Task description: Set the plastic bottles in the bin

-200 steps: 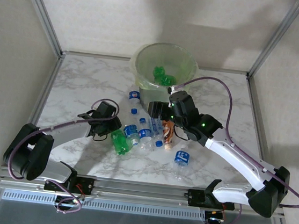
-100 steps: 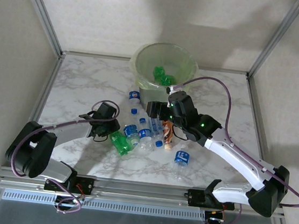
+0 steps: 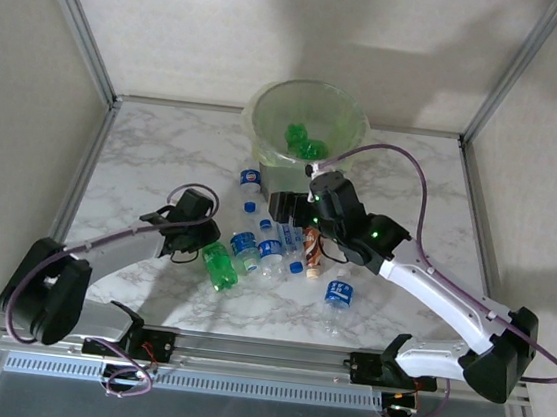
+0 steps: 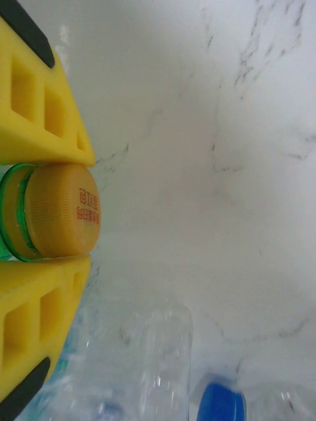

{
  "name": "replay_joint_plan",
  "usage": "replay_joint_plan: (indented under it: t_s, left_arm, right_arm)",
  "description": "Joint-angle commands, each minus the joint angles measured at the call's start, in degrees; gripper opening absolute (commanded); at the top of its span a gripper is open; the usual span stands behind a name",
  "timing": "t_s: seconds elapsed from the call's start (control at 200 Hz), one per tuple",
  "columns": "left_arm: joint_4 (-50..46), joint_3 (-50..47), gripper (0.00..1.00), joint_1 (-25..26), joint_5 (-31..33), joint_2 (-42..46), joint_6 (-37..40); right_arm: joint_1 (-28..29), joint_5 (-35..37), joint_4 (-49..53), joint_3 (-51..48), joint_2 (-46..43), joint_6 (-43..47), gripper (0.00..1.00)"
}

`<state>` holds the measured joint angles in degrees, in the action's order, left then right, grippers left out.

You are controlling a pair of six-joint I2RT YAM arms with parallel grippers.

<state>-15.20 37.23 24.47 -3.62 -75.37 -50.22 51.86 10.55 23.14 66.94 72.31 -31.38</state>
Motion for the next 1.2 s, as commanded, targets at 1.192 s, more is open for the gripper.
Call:
replay_joint_plan:
  t_s: [1.192]
  left_arm:
    - [9.67, 21.50, 0.34, -2.98, -16.40, 14.78, -9.83]
  right_arm:
    - [3.77, -29.97, -15.65, 1.84, 4.75, 1.05, 0.97]
